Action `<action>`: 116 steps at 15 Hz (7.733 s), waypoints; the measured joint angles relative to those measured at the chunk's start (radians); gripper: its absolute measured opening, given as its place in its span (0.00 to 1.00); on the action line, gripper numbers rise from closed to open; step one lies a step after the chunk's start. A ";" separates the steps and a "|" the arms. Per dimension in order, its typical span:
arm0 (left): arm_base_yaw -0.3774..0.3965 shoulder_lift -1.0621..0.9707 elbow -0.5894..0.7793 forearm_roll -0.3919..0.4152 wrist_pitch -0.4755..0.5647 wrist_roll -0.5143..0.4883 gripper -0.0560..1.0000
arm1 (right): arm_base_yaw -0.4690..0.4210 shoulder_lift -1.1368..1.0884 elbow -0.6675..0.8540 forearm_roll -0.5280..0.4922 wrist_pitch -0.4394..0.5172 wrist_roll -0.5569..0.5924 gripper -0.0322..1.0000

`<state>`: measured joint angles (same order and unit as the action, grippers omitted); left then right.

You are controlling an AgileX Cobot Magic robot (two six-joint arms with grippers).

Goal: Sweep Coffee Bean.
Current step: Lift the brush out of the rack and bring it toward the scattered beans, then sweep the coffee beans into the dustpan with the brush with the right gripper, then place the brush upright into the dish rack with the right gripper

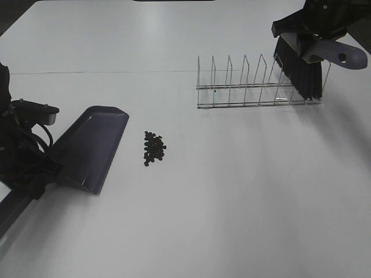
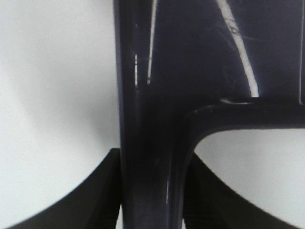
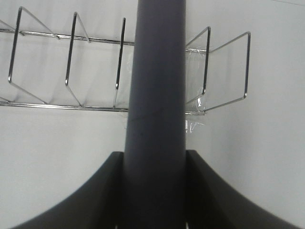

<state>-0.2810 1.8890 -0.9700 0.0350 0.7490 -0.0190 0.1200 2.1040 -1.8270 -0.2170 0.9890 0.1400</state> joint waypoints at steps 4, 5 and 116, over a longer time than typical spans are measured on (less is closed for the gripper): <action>0.000 0.000 0.000 0.000 0.003 0.000 0.37 | 0.000 -0.061 0.000 0.002 0.038 0.000 0.33; 0.000 0.000 0.000 0.000 0.020 0.000 0.37 | 0.000 -0.091 0.000 0.003 0.078 0.000 0.33; 0.038 0.162 -0.308 -0.151 0.239 -0.041 0.37 | -0.062 -0.218 0.646 -0.050 -0.533 0.140 0.33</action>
<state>-0.2430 2.0510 -1.2780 -0.1160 0.9880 -0.0600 0.0580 1.8860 -1.1810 -0.2670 0.4560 0.2800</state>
